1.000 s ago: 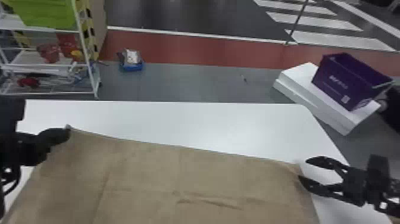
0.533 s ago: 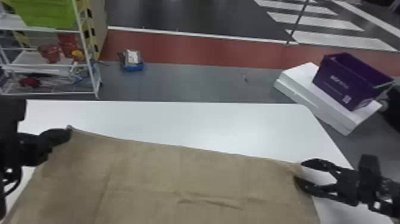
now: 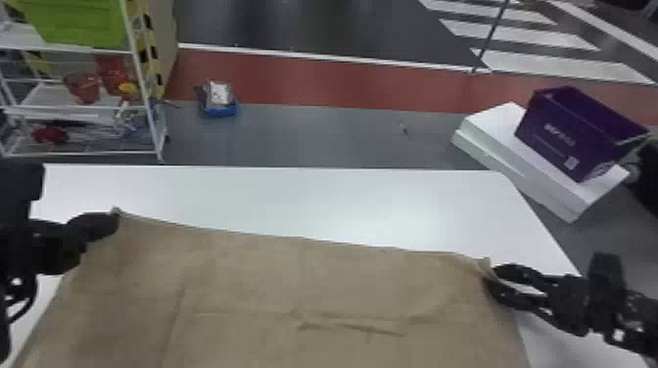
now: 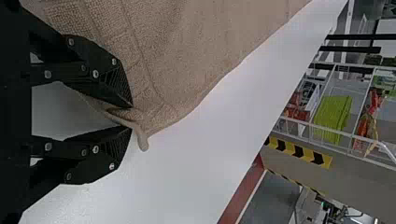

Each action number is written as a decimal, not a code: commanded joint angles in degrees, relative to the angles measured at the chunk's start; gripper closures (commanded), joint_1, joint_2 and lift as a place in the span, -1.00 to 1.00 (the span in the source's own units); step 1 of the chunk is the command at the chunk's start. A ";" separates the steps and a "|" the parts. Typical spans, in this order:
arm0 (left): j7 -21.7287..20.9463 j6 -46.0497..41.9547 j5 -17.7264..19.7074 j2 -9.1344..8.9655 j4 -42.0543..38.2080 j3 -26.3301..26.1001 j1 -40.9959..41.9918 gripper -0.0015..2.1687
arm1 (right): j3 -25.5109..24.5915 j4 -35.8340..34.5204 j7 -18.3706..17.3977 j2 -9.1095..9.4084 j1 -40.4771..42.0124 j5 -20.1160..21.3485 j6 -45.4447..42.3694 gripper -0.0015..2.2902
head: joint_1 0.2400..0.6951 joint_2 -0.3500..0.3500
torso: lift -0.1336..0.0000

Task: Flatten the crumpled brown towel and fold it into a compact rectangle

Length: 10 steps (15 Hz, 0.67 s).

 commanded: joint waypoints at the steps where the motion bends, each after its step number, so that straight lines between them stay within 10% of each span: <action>1: 0.01 0.00 0.00 -0.15 -0.31 0.40 0.28 0.24 | -0.21 -0.16 0.09 -0.09 0.09 -0.39 -2.11 -0.03 | 1.00 -0.58 | -0.85; 6: 0.09 -1.93 1.14 -0.15 -1.89 1.63 2.04 0.24 | -1.96 -1.31 1.06 -0.27 1.84 -1.35 -5.63 -0.04 | 1.00 -0.55 | -0.85; 10: -2.28 -5.97 7.65 -0.15 -5.50 6.29 5.03 0.24 | -5.48 -4.65 10.29 -0.79 5.80 -2.41 -13.54 -0.03 | 1.00 -0.50 | -0.85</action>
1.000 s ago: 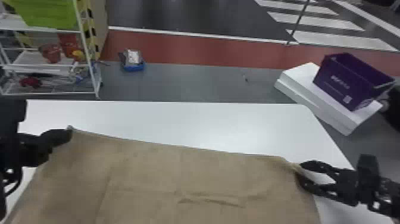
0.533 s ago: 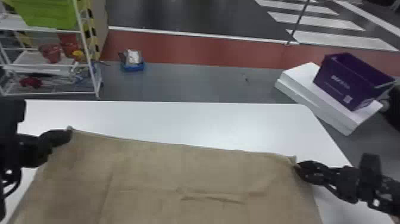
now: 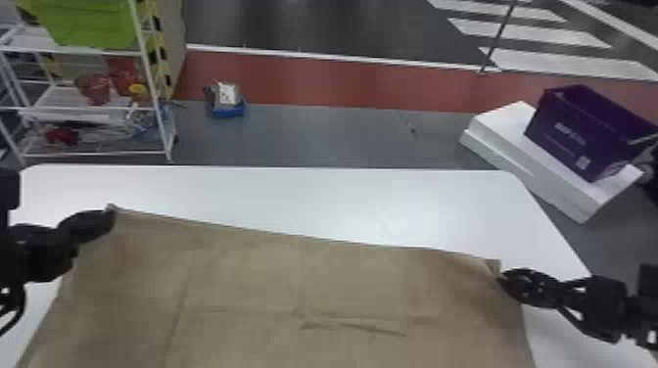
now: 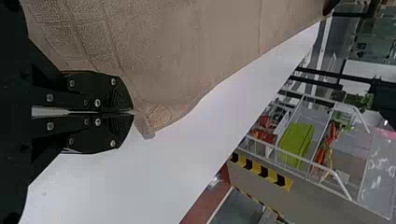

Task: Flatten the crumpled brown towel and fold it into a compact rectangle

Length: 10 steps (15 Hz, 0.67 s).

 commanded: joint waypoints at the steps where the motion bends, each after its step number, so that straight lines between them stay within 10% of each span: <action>1: -1.87 -4.92 4.40 -0.15 -1.44 3.56 1.80 0.24 | -1.41 -0.84 4.97 -0.45 1.43 -0.17 -5.75 -0.03 | 1.00 -0.49 | -0.85; 10: -13.38 -26.89 16.18 -0.15 1.99 18.24 5.67 0.23 | -1.58 -5.24 18.43 -1.77 4.94 3.96 -10.32 -0.03 | 1.00 -0.20 | -0.85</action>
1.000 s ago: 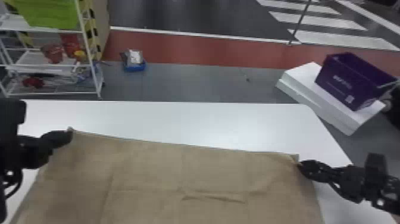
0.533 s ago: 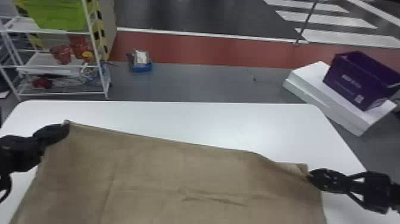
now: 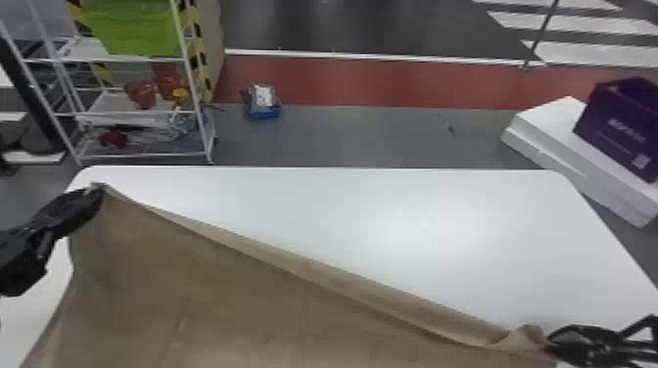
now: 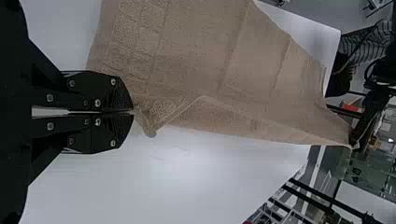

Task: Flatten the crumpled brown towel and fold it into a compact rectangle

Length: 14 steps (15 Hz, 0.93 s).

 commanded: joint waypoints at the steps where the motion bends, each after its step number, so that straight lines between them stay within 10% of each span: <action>1: -1.04 -2.76 2.21 -0.15 1.20 3.95 0.45 0.23 | -0.13 -1.64 0.19 -0.20 1.12 0.52 0.00 -0.03 | 1.00 -0.17 | -0.85; 14: -9.83 -12.07 4.14 -0.15 2.16 9.22 2.91 0.06 | 0.22 -8.94 0.19 0.06 5.69 1.31 0.00 -0.04 | 1.00 0.16 | -0.85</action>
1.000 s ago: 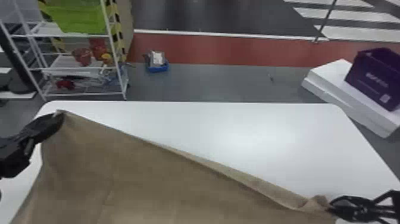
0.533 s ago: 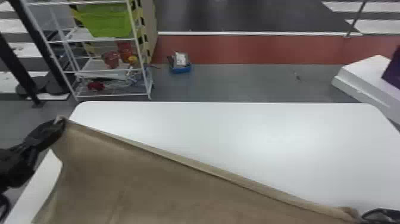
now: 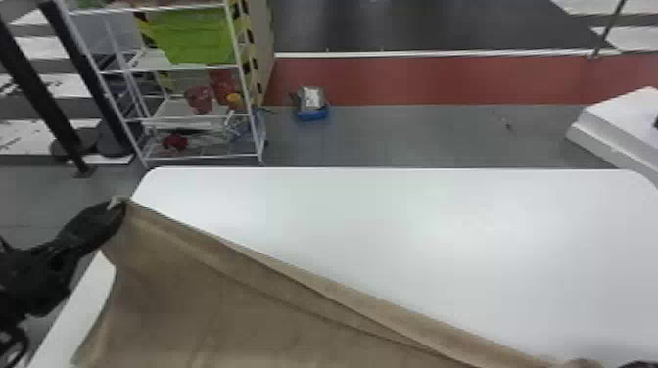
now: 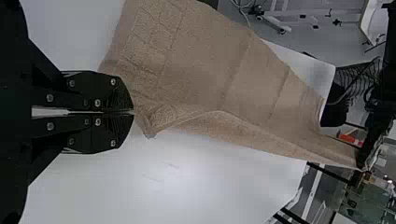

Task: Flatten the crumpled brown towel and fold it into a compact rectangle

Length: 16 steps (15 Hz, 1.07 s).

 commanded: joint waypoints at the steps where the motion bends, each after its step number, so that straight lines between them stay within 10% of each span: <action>1: -0.98 -0.47 0.11 -0.15 0.03 0.75 0.43 0.06 | 0.57 -0.81 0.19 0.01 0.57 1.14 -0.17 -0.04 | 1.00 0.17 | -0.85; 16: -1.69 -3.11 0.02 -0.15 0.21 2.15 1.31 0.06 | 6.19 1.21 0.19 -0.34 -1.63 9.23 -0.70 -0.03 | 1.00 0.38 | -0.85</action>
